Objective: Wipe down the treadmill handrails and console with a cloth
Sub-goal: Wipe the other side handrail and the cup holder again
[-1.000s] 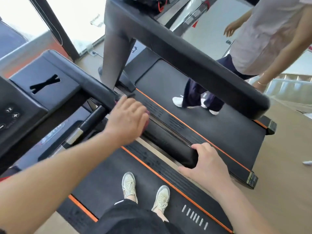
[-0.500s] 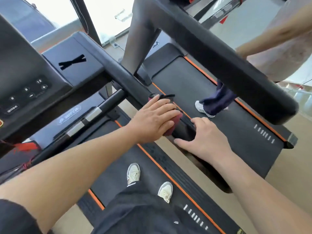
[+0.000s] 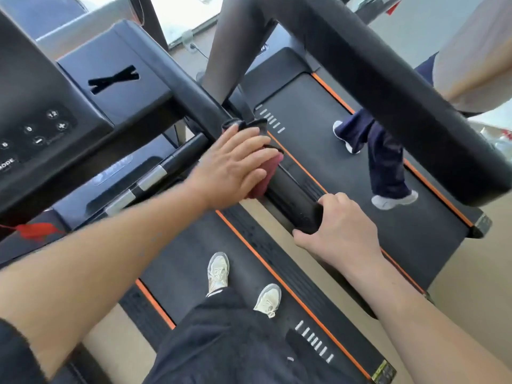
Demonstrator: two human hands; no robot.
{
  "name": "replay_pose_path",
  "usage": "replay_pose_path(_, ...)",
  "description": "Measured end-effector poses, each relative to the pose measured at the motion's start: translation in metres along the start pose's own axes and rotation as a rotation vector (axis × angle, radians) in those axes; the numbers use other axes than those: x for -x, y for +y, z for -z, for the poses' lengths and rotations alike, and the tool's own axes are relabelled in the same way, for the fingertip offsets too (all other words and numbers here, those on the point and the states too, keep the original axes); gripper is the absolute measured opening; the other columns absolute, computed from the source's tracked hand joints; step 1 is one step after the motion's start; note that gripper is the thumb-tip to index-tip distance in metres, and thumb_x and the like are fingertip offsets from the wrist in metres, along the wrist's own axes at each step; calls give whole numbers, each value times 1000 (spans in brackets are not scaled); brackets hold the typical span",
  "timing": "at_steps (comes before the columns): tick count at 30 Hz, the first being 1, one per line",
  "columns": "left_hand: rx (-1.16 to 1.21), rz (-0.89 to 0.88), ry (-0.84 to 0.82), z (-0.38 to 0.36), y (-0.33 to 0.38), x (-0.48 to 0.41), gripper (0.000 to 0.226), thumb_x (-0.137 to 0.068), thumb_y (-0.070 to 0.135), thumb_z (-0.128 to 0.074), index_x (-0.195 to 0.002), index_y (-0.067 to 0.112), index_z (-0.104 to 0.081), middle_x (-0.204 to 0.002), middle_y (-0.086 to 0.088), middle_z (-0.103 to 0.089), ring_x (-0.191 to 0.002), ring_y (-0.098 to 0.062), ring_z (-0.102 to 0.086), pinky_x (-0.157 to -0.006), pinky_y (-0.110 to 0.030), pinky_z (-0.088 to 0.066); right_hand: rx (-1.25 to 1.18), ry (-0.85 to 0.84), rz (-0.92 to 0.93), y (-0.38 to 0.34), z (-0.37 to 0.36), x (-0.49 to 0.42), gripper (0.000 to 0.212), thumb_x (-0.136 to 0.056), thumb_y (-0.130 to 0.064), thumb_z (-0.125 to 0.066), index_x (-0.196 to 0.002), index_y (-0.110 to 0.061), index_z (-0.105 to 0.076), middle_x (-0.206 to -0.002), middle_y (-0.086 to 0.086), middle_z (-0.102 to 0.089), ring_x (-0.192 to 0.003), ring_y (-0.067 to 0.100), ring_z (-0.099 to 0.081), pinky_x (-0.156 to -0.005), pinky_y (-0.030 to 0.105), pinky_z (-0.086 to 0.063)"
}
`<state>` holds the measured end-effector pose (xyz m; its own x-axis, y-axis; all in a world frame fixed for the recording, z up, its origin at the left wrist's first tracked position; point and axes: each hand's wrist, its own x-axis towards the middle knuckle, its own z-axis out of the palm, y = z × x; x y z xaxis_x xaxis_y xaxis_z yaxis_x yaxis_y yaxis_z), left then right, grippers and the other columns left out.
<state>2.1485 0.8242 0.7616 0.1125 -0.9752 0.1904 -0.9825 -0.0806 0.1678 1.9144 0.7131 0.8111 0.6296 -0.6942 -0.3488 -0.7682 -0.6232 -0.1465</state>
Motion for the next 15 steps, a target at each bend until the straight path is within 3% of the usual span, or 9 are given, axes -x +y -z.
replay_pose_path(2,-58,-16,-45,9,-36,-5,47,-109,42,-33,-147,23,-53,-152,-1,-50,-149,-27,-36,-128,-48,-13,-16,18,1,2,-2,0,66,-65,-68,-70,-110,-21,-55,-105,-5,-51,-106,20,-55,-75,35,-50)
replay_pose_path(6,-25,474,144,3,-10,-26,43,-106,39,-34,-133,21,-63,-145,-2,-55,-149,-31,-33,-127,-52,-9,-13,54,10,1,-6,6,62,-68,-66,-69,-108,-21,-55,-104,-4,-51,-104,22,-54,-74,36,-51)
replay_pose_path(7,5,463,161,-2,12,-26,41,-106,38,-36,-129,21,-64,-143,-3,-56,-148,-33,-34,-126,-54,-9,-10,60,13,1,-7,7,62,-68,-66,-68,-108,-21,-55,-105,-3,-51,-104,23,-54,-75,36,-52)
replay_pose_path(9,54,171,101,-10,43,-11,40,-106,37,-39,-132,21,-64,-143,-2,-57,-146,-32,-38,-126,-54,-12,-10,49,23,1,-7,8,65,-69,-68,-67,-112,-21,-54,-109,-2,-52,-107,24,-54,-80,38,-52)
replay_pose_path(12,11,-186,-32,1,23,-1,45,-108,41,-38,-145,22,-57,-149,-2,-55,-146,-29,-42,-127,-50,-16,-127,-29,28,12,-1,12,76,-69,-72,-68,-127,-24,-54,-119,-6,-53,-118,18,-51,-93,38,-50)
replay_pose_path(13,-5,-183,-48,3,10,-6,45,-108,41,-37,-144,22,-57,-148,-1,-55,-145,-28,-42,-127,-49,-17,-222,-46,25,18,2,15,79,-70,-70,-71,-133,-26,-53,-123,-10,-55,-122,13,-51,-98,35,-49)
replay_pose_path(15,-6,50,-1,2,1,-17,41,-108,39,-37,-138,24,-61,-142,2,-59,-143,-26,-43,-126,-50,-18,-410,-50,24,34,8,26,78,-72,-65,-77,-139,-30,-54,-129,-19,-56,-125,3,-51,-105,29,-45)
